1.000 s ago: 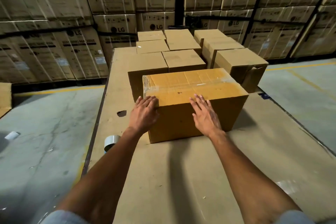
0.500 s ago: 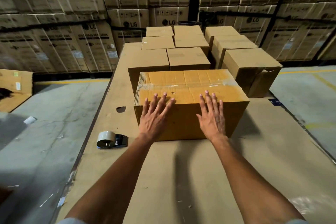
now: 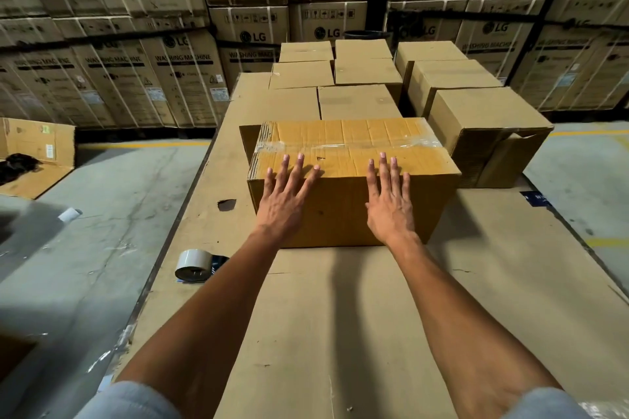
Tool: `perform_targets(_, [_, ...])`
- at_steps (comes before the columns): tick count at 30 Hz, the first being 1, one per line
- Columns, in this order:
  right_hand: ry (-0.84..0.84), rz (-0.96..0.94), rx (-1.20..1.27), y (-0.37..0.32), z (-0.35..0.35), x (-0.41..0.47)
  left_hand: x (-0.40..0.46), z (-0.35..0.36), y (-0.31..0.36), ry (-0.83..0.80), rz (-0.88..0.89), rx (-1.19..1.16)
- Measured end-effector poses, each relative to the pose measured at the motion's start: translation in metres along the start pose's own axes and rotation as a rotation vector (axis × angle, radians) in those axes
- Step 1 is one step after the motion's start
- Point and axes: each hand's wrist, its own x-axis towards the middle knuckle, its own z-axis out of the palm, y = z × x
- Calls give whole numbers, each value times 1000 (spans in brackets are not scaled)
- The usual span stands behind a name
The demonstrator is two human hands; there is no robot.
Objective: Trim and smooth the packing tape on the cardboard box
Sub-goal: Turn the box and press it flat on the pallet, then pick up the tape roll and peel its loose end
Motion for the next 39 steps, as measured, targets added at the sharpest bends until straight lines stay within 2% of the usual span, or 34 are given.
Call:
perform_targets(8, [-130, 29, 45, -9, -5, 21, 21, -4, -15, -87, 37, -9])
perform_targets(13, [16, -46, 183, -48, 2, -10, -27, 13, -25, 7, 66, -35])
perform_targets(15, [34, -94, 245, -74, 10, -29, -54, 28, -32, -6, 21, -71])
perform_targets(21, [-196, -172, 494, -164, 31, -82, -131, 58, -80, -236, -161, -106])
perform_targets(26, [-344, -156, 579, -238, 41, -103, -175, 62, -138, -311, -250, -124])
perform_targets(32, [-485, -32, 654, -308, 49, -103, -204, 75, -195, -323, -327, -160])
perform_targets(39, [-643, 455, 730, -346, 73, -84, -202, 97, -232, -297, -270, -251])
